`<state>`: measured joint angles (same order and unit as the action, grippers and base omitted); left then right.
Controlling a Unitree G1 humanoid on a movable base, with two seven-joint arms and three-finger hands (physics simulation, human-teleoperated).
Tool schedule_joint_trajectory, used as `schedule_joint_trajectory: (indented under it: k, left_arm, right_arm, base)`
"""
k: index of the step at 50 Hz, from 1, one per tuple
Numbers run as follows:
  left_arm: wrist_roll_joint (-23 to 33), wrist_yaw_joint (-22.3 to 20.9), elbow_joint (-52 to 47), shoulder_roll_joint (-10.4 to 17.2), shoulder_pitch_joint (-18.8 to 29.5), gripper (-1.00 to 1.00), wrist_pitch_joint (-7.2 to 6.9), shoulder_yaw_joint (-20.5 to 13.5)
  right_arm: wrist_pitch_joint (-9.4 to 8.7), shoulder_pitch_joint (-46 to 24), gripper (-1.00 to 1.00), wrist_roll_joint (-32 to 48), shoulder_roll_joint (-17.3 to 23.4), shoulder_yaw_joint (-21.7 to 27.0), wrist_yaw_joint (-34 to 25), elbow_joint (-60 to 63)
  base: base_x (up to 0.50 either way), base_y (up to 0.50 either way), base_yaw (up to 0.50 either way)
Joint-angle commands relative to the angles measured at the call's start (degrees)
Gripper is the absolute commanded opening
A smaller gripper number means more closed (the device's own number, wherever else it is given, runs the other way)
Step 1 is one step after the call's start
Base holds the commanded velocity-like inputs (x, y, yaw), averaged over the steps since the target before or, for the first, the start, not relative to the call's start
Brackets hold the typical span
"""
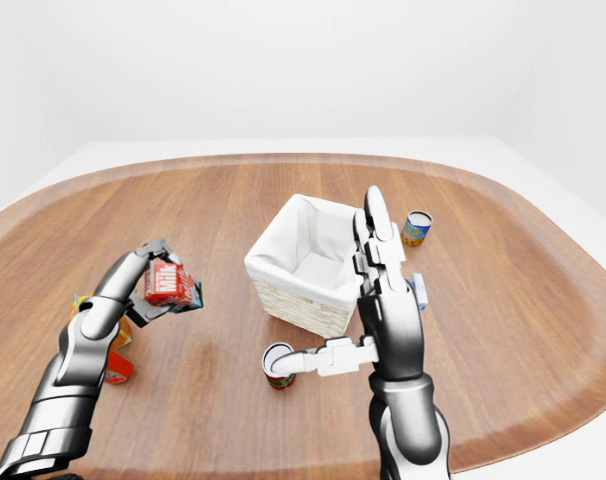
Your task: Pick the milk and place it in the basket.
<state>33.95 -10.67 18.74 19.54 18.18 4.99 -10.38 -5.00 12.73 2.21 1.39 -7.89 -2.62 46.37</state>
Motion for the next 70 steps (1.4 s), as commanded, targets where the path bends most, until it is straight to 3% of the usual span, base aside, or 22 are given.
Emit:
schedule_joint_trajectory:
  k: [1,11,15,16,21,22,31,42,57,70]
  left_arm:
    - [-2.45,-3.44,-9.38,0.51,1.13,-1.0,-1.47,-1.97]
    - [-2.5,-7.03,-15.57,0.88,1.98,-1.0,-5.41,-2.84]
    - [-2.13,-7.84,-17.01,0.86,2.45,-1.0,-6.29,-2.63]
    - [-1.93,-8.55,-18.45,0.82,2.81,-1.0,-7.34,-2.58]
    - [-1.37,-9.89,-20.67,0.68,4.23,-1.0,-9.11,-2.11]
    - [-1.12,-10.63,-21.92,0.56,4.91,-1.0,-9.99,-1.84]
    - [0.09,-13.44,-25.96,0.31,7.17,-1.0,-9.99,-1.07]
    - [2.12,-18.75,-31.16,0.75,13.74,-1.0,-9.99,0.51]
    - [4.07,-18.91,-23.86,-0.33,21.45,-1.0,-9.99,3.33]
    - [6.46,-20.06,-20.34,-3.72,27.91,-1.0,-9.99,6.23]
  right_arm:
    - [0.0,-0.1,1.0,0.14,-0.03,-0.12,0.07,-0.03]
    - [0.0,-0.07,1.0,0.36,0.07,-0.5,0.25,0.15]
    - [0.0,-0.17,1.0,0.07,0.02,-0.17,0.16,0.12]
    - [0.0,-0.16,1.0,0.19,0.03,-0.25,0.17,0.21]
    - [0.0,0.03,1.0,0.46,0.1,-0.33,0.21,0.19]
    - [0.0,-0.27,1.0,0.11,0.05,0.09,0.11,0.2]
    - [0.0,-0.34,1.0,0.21,-0.07,0.14,0.04,0.83]
    - [0.0,-0.06,1.0,0.3,-0.03,0.13,0.06,0.59]
    - [0.0,0.16,1.0,0.37,0.03,-0.25,0.07,0.98]
    - [0.0,0.13,1.0,0.26,0.09,-0.19,0.08,0.97]
  base:
    - [0.0,0.0,0.0]
    - [0.0,0.0,0.0]
    - [0.0,0.0,0.0]
    - [0.0,0.0,0.0]
    - [0.0,0.0,0.0]
    - [0.0,0.0,0.0]
    - [0.0,0.0,0.0]
    - [0.0,0.0,0.0]
    - [0.0,0.0,0.0]
    - [0.0,0.0,0.0]
